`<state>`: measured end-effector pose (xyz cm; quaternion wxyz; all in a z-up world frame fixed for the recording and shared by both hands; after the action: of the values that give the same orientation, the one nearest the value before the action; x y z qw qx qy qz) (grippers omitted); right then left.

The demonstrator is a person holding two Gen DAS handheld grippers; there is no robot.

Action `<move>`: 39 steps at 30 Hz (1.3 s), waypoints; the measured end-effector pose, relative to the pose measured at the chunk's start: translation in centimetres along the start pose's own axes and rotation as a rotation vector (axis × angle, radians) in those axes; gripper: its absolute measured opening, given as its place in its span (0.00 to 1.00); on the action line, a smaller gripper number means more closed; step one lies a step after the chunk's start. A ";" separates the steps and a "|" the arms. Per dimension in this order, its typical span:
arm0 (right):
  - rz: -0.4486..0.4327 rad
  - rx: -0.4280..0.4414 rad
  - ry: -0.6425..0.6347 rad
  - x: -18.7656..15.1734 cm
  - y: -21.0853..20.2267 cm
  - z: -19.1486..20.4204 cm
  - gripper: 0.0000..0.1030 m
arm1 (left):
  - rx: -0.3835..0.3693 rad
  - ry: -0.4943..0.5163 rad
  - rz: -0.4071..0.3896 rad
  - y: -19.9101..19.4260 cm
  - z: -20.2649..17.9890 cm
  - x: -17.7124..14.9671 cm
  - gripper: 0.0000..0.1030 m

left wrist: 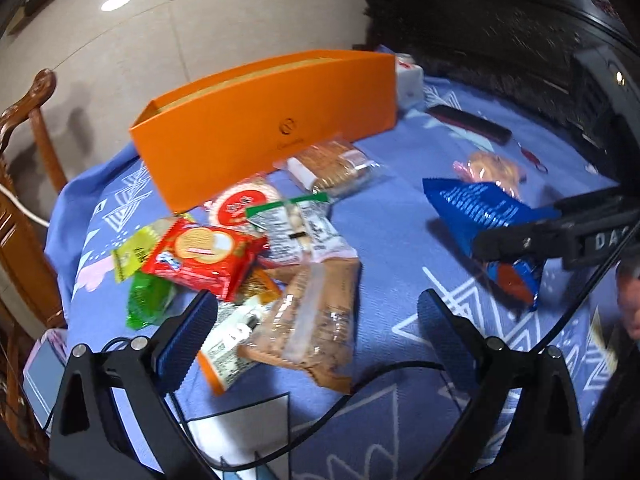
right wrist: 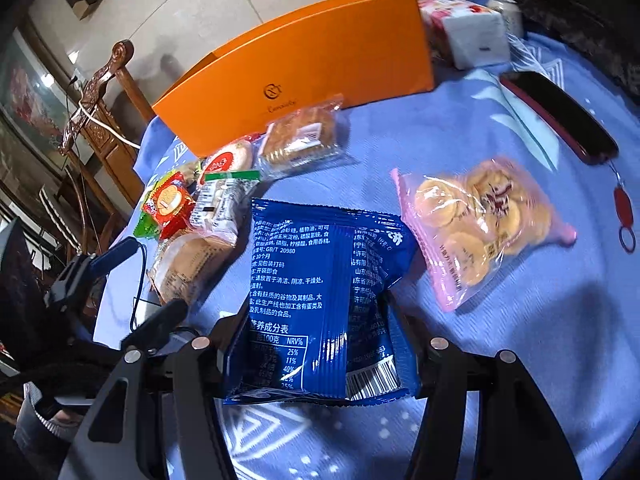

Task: Organize snacks
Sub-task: 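Grasp the blue biscuit bag with the right gripper while the left grasps a brown bread pack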

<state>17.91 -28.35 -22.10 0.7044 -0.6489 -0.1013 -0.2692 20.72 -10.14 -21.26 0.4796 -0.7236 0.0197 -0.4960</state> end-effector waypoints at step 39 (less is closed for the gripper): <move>-0.076 0.047 0.000 -1.0 -2.7 -0.5 0.59 | -0.084 -0.200 0.064 0.5 1.6 -0.3 0.74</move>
<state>15.61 -28.61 -20.33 0.7088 -0.6277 -0.1323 -0.2934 22.02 -9.15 -21.93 0.4640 -0.7880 0.0153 -0.4044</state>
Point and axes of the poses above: each gripper's, at about its wrist camera, not at the fingertips, and y roughly the way its jaws point, z to its left, x to its top, the point moved 3 cm from there along y, roughly the way its jaws point, and after that the axes turned 15 degrees about -x, right-handed, at the moved point
